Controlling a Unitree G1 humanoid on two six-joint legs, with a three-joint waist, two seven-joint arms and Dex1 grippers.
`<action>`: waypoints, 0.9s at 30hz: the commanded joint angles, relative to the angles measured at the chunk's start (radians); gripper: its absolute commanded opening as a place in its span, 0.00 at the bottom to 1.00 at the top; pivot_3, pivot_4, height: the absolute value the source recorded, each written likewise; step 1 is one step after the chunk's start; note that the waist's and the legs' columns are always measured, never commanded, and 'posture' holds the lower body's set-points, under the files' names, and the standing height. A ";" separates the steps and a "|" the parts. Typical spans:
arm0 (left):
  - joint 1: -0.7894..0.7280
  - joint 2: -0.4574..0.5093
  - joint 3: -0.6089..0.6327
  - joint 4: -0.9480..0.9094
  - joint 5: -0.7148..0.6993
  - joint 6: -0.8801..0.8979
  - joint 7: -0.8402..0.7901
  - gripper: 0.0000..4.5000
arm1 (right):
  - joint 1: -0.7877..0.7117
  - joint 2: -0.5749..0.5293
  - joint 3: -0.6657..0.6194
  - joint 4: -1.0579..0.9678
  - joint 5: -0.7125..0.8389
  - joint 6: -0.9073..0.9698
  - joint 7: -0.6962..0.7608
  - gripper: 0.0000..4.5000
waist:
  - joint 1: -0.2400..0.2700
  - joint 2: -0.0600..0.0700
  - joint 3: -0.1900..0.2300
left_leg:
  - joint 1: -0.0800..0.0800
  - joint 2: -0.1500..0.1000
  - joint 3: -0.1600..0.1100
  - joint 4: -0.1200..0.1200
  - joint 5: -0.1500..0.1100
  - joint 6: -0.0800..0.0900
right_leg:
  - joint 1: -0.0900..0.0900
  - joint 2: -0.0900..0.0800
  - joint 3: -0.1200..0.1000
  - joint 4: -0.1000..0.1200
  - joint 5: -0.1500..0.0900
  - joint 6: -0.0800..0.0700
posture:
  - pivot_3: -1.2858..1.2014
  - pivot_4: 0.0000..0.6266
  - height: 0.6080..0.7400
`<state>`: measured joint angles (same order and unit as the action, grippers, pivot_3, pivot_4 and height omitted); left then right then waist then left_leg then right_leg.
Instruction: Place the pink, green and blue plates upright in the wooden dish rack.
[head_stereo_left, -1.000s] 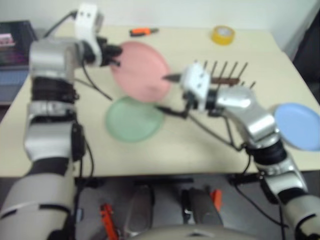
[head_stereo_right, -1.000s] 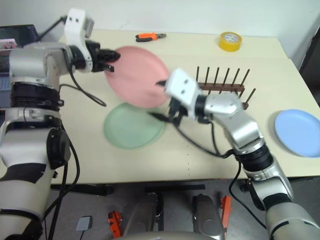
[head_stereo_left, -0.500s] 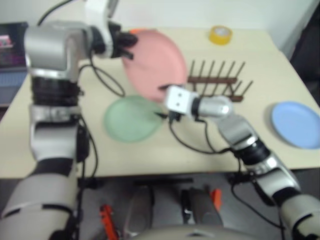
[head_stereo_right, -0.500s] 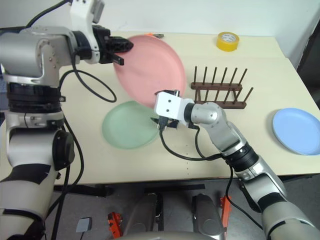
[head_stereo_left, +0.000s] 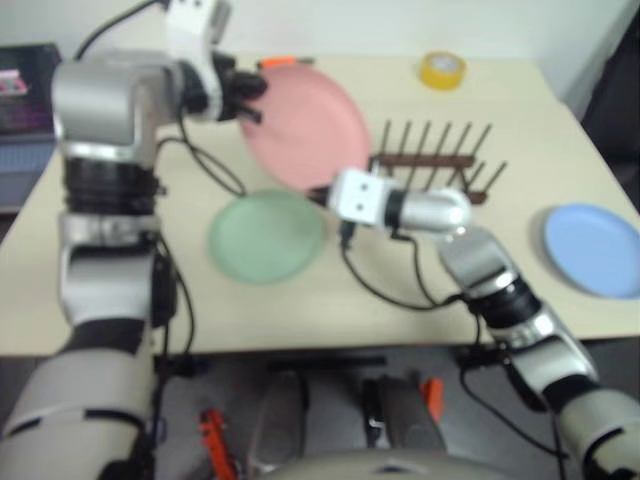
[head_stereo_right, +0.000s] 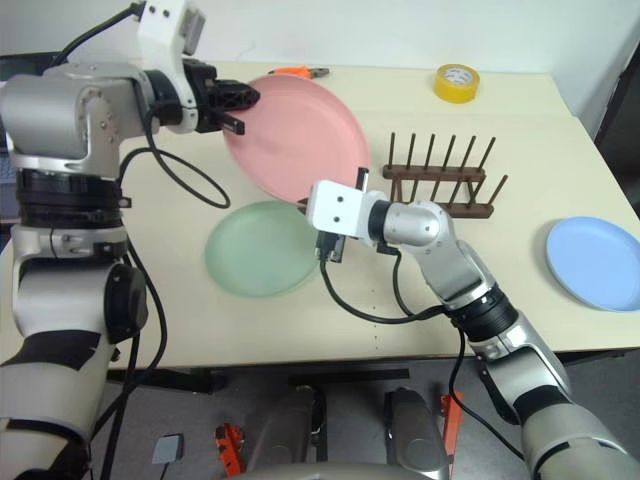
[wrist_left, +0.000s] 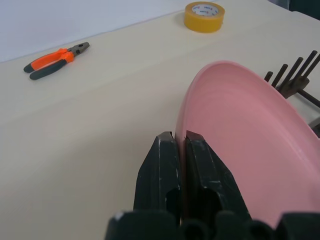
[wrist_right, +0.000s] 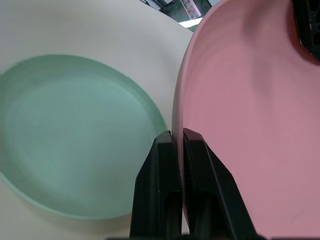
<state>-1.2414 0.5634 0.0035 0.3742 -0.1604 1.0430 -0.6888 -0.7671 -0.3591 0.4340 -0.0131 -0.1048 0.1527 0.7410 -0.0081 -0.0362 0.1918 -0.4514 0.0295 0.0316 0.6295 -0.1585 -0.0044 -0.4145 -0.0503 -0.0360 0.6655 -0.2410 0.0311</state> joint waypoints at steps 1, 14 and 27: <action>-0.029 0.003 0.012 -0.046 -0.037 0.008 -0.017 0.06 | -0.010 0.006 -0.027 -0.019 0.000 -0.038 0.005 0.00 | 0.000 0.000 0.000 | 0.000 0.000 0.000 0.000 0.000 0.000 | 0.000 0.000 0.000 0.000 0.000 0.000 | 0.52 0.24 1.00; -0.044 0.237 0.044 -0.090 -0.133 -0.044 -0.255 0.82 | -0.033 0.064 -0.093 0.074 0.044 -0.095 -0.033 0.00 | -0.014 0.001 0.001 | 0.000 0.000 -0.001 -0.001 0.000 -0.001 | 0.000 0.000 0.000 0.000 0.000 -0.001 | 0.52 0.24 1.00; 0.585 0.356 0.407 -0.480 -0.439 -0.318 -0.531 0.82 | -0.216 0.023 -0.604 0.059 0.607 0.361 -0.057 0.00 | -0.001 0.002 0.002 | 0.000 0.002 -0.003 0.000 0.001 -0.002 | 0.000 -0.006 0.000 -0.002 0.003 -0.006 | 0.52 0.24 1.00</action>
<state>-0.6644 0.9259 0.3893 -0.0141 -0.5535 0.7510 -1.2286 -0.9218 -0.2974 -0.0607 0.0546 0.4222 0.4611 0.7069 -0.0087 -0.0346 0.1940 -0.4511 0.0320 0.0290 0.6290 -0.1573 -0.0068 -0.4141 -0.0571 -0.0360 0.6632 -0.2403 0.0208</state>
